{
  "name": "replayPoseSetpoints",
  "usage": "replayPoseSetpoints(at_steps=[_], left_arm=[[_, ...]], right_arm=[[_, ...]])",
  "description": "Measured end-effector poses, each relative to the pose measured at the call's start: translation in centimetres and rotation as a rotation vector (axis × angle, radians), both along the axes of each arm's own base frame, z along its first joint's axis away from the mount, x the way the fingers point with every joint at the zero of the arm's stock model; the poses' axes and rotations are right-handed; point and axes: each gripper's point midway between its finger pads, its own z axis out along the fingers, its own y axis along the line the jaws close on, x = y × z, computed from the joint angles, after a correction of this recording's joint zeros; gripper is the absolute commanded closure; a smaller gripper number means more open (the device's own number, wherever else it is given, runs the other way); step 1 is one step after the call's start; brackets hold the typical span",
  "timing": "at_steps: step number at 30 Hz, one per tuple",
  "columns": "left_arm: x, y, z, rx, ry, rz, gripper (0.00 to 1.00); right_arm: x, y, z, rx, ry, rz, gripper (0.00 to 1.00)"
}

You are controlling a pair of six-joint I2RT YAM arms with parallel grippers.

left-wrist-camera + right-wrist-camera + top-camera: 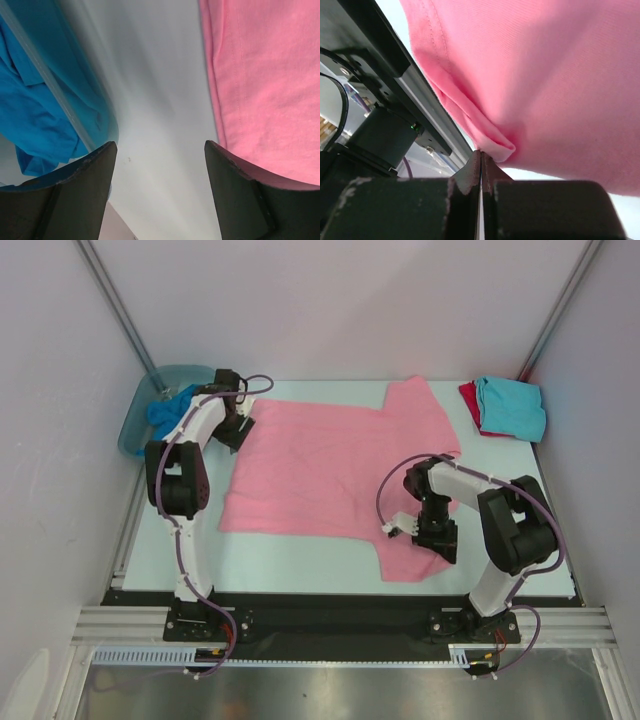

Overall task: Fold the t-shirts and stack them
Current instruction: Flatten the tshirt out

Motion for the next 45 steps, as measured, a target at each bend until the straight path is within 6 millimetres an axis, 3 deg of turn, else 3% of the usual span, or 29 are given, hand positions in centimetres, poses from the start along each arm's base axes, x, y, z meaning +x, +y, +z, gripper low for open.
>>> replayPoseSetpoints(at_steps=[5, 12, 13, 14, 17, 19, 21, 27, 29, 30, 31, 34, 35, 37, 38, 40, 45], left_arm=[[0.6, 0.0, 0.4, 0.002, -0.015, -0.007, 0.23], [1.0, 0.0, 0.1, 0.006, -0.012, -0.015, 0.23], [1.0, 0.0, 0.0, 0.006, -0.010, -0.015, 0.23], [1.0, 0.0, -0.2, 0.007, -0.008, -0.015, 0.23], [1.3, 0.0, -0.2, 0.010, -0.008, -0.020, 0.23], [1.4, 0.0, -0.1, 0.011, -0.011, -0.022, 0.23], [1.6, 0.1, 0.1, 0.013, -0.016, -0.027, 0.23], [2.0, 0.0, 0.6, 0.012, -0.031, -0.029, 0.23], [2.1, -0.2, 0.7, 0.011, -0.034, -0.032, 0.23], [2.1, -0.2, 0.7, 0.011, -0.035, -0.033, 0.23], [2.1, -0.4, 0.7, 0.010, -0.033, -0.037, 0.23], [2.4, -1.0, 0.6, 0.009, -0.033, -0.051, 0.27], [2.5, -1.3, 0.5, 0.009, -0.033, -0.059, 0.38], [2.9, -2.2, 0.3, 0.014, -0.031, -0.089, 0.52], [3.2, -2.7, 0.2, 0.018, -0.033, -0.109, 0.76], [3.7, -3.7, 0.0, 0.024, -0.039, -0.142, 1.00], [5.1, -5.8, -0.6, 0.050, -0.042, -0.245, 1.00]], right_arm=[[-1.6, -0.7, -0.6, -0.035, 0.043, 0.031, 1.00], [-3.4, 0.5, -0.8, -0.047, 0.079, 0.078, 1.00], [-3.5, 0.7, -0.8, -0.044, 0.079, 0.079, 0.92], [-3.6, 0.8, -0.8, -0.044, 0.080, 0.073, 0.56], [-3.3, 1.2, -0.5, -0.038, 0.072, 0.062, 0.27], [-2.1, 2.0, 0.1, -0.007, 0.030, 0.055, 0.04], [0.4, 3.4, 1.5, 0.053, -0.062, 0.053, 0.02], [8.9, 8.5, 8.3, 0.255, -0.385, 0.006, 0.07], [11.5, 9.3, 10.4, 0.300, -0.483, -0.037, 0.42], [12.8, 9.4, 11.0, 0.316, -0.532, -0.066, 0.66], [14.2, 9.4, 11.3, 0.326, -0.572, -0.106, 1.00], [19.1, 8.2, 10.7, 0.314, -0.668, -0.259, 1.00], [20.9, 7.6, 10.0, 0.306, -0.686, -0.313, 1.00], [24.4, 6.1, 8.5, 0.286, -0.717, -0.413, 1.00], [26.3, 5.3, 7.5, 0.276, -0.731, -0.462, 1.00], [29.5, 3.6, 5.5, 0.256, -0.750, -0.543, 1.00], [34.9, -0.1, 2.1, 0.223, -0.780, -0.686, 1.00]])
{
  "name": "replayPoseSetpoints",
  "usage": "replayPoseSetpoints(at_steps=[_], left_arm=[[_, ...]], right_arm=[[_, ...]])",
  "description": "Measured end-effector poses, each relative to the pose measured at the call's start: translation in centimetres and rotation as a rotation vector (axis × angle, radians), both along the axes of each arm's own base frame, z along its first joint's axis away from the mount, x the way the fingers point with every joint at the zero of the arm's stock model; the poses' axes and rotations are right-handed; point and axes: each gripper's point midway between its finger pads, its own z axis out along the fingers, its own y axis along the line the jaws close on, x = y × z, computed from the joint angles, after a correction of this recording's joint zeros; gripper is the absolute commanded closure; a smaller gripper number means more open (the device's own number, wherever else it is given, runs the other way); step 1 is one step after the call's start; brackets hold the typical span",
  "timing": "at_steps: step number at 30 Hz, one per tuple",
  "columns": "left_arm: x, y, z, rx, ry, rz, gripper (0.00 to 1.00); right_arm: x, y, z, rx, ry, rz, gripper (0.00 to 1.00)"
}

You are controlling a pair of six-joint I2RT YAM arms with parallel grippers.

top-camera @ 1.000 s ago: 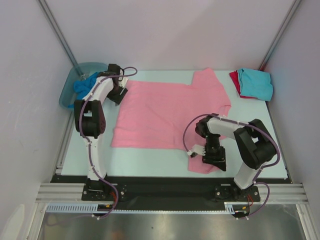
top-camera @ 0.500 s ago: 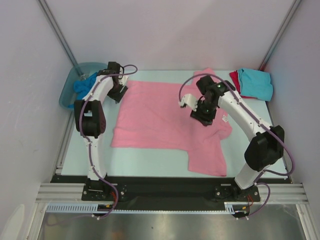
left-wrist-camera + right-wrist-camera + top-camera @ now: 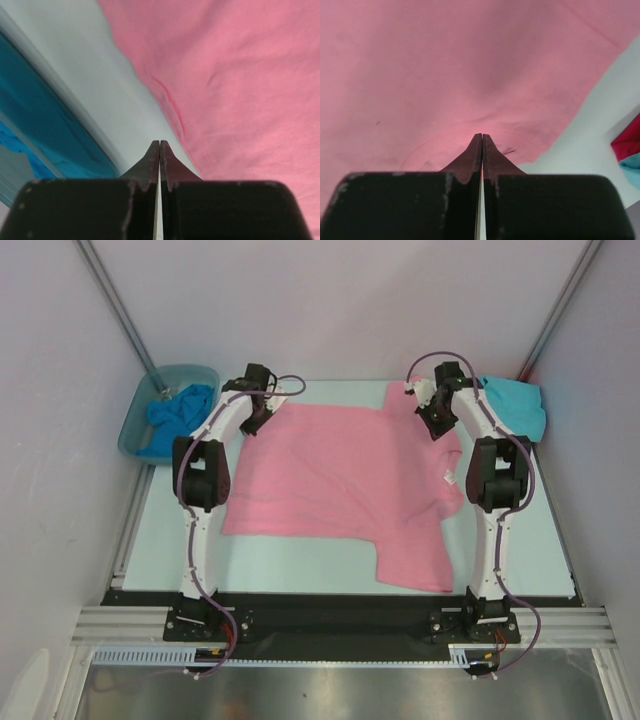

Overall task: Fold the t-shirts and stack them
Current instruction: Flatten the tshirt out

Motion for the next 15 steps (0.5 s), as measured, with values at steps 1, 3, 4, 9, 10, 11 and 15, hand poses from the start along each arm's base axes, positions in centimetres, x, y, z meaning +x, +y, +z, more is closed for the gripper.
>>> replayPoseSetpoints(at_steps=[1, 3, 4, 9, 10, 11, 15], left_arm=[[0.2, -0.3, -0.1, 0.003, 0.001, -0.013, 1.00], [0.6, -0.7, -0.3, 0.012, -0.003, -0.039, 1.00], [0.9, -0.8, -0.4, 0.015, -0.006, -0.049, 0.99], [1.7, -1.1, -0.8, 0.029, -0.014, -0.085, 1.00], [1.7, -1.1, -0.9, 0.032, -0.010, -0.091, 1.00], [1.8, -1.1, -1.1, 0.036, -0.008, -0.100, 1.00], [1.9, -1.7, -2.2, 0.029, 0.011, -0.147, 1.00]], right_arm=[[0.8, -0.5, -0.2, 0.003, -0.010, -0.018, 1.00], [2.0, -1.4, -0.4, 0.007, -0.028, -0.045, 1.00], [2.5, -1.6, -0.4, 0.009, -0.037, -0.055, 1.00], [4.7, -2.5, -0.6, 0.017, -0.082, -0.082, 1.00], [4.9, -2.7, -0.9, 0.017, -0.082, -0.087, 1.00], [5.2, -2.9, -1.2, 0.017, -0.083, -0.091, 1.00], [5.3, -3.1, -3.4, 0.016, -0.054, -0.098, 1.00]])
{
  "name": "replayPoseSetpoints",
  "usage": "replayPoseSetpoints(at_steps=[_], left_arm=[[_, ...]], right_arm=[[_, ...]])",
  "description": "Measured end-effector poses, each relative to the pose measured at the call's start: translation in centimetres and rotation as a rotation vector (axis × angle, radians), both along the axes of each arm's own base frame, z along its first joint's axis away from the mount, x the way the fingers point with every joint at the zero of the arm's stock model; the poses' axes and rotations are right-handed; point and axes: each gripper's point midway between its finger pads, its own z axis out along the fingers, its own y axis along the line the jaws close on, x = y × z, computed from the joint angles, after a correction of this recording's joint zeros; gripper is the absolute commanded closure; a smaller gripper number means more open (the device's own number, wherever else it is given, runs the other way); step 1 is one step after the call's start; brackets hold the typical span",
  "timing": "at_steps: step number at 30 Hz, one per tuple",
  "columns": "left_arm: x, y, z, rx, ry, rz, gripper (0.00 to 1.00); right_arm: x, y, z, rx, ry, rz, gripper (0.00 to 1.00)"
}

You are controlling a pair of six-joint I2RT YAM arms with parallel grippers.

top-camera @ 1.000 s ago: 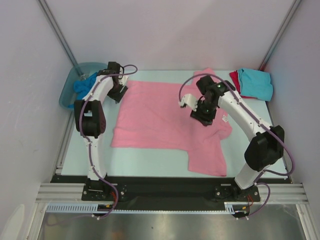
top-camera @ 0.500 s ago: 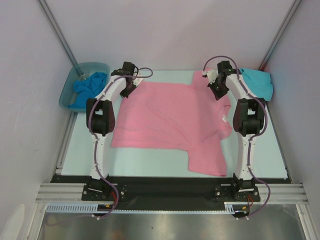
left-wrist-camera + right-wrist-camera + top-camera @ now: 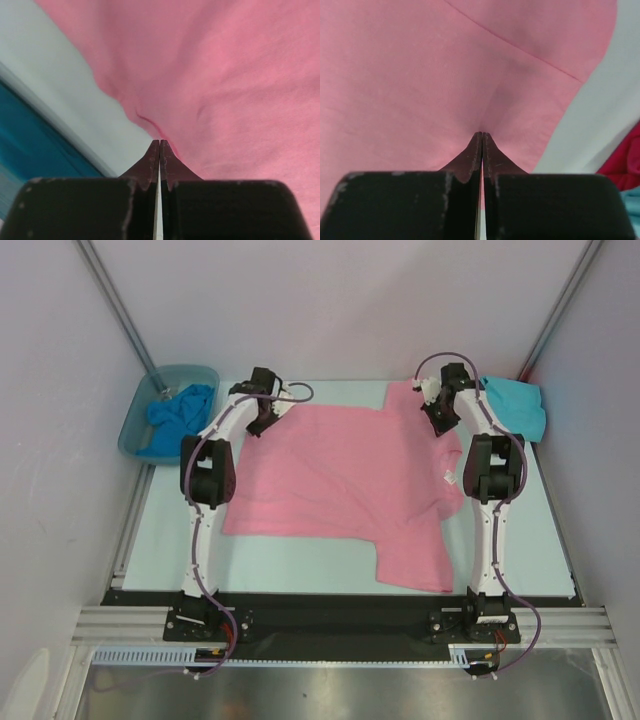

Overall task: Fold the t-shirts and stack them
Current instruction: Flatten the tshirt out

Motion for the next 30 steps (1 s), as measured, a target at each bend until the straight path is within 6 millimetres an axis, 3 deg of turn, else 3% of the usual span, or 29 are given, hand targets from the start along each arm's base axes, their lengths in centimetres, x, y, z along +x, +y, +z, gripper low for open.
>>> replayPoseSetpoints(at_steps=[3, 11, 18, 25, 30], left_arm=[[0.0, -0.8, -0.7, -0.020, 0.017, -0.049, 1.00], [0.3, -4.2, -0.5, -0.165, 0.016, -0.137, 1.00], [0.0, -6.2, -0.7, -0.166, 0.028, -0.182, 1.00], [0.6, -5.8, -2.3, -0.106, 0.033, -0.183, 1.00], [1.4, -5.1, -2.4, -0.053, 0.015, -0.185, 1.00]], right_arm=[[-0.1, -0.1, -0.9, -0.001, 0.016, -0.002, 1.00], [0.1, -0.1, -1.0, -0.004, 0.012, -0.005, 1.00], [0.1, 0.1, -1.0, -0.013, 0.011, -0.010, 1.00], [0.2, 0.5, -0.9, -0.028, 0.004, -0.005, 1.00], [0.3, 0.6, -0.9, -0.032, 0.001, -0.005, 1.00]])
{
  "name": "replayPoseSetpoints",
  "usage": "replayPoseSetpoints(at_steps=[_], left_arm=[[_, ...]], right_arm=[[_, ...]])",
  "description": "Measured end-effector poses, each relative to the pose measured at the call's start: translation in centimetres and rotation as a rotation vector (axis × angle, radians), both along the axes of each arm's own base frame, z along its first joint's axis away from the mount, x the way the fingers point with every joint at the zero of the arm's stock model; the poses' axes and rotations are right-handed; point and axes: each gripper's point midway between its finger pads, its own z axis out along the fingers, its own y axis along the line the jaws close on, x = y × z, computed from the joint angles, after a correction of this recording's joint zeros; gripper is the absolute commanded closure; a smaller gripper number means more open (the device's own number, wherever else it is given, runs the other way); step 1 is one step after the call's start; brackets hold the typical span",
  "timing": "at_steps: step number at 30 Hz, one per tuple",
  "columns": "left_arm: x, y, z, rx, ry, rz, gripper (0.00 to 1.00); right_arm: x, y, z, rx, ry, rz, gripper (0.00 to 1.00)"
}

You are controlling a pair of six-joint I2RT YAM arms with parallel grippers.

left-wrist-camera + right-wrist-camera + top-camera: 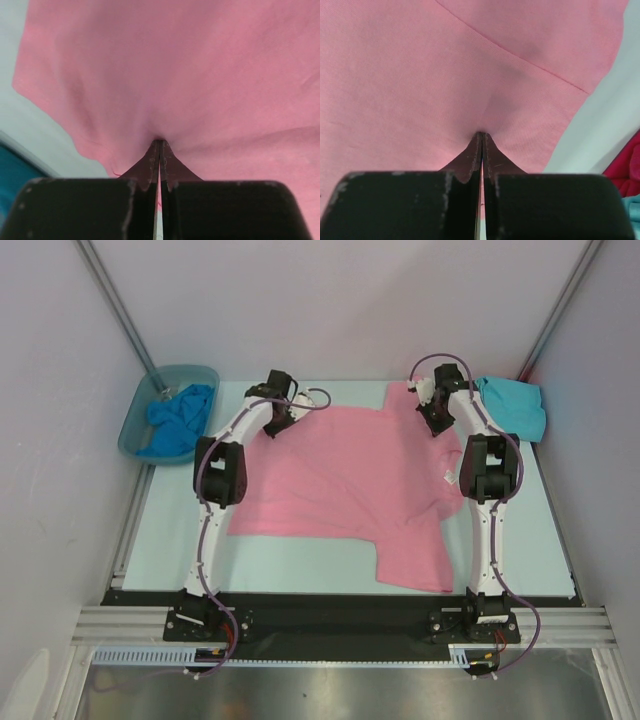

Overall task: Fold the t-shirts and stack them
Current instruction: Flatten the tshirt out

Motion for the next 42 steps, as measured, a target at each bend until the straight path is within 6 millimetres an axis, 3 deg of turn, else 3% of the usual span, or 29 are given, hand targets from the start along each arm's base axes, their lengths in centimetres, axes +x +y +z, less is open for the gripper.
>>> replayPoseSetpoints(at_steps=[13, 31, 42], left_arm=[[2.9, 3.1, -0.1, 0.210, -0.108, 0.040, 1.00], [3.7, 4.9, 0.0, 0.297, -0.133, 0.040, 1.00], [4.1, 6.0, 0.0, 0.325, -0.145, 0.060, 1.00]], right_arm=[[0.4, -0.3, -0.2, -0.036, -0.018, 0.007, 1.00], [7.2, -2.8, 0.4, -0.264, -0.297, 0.061, 1.00], [8.9, -2.8, 0.4, -0.317, -0.347, 0.085, 1.00]])
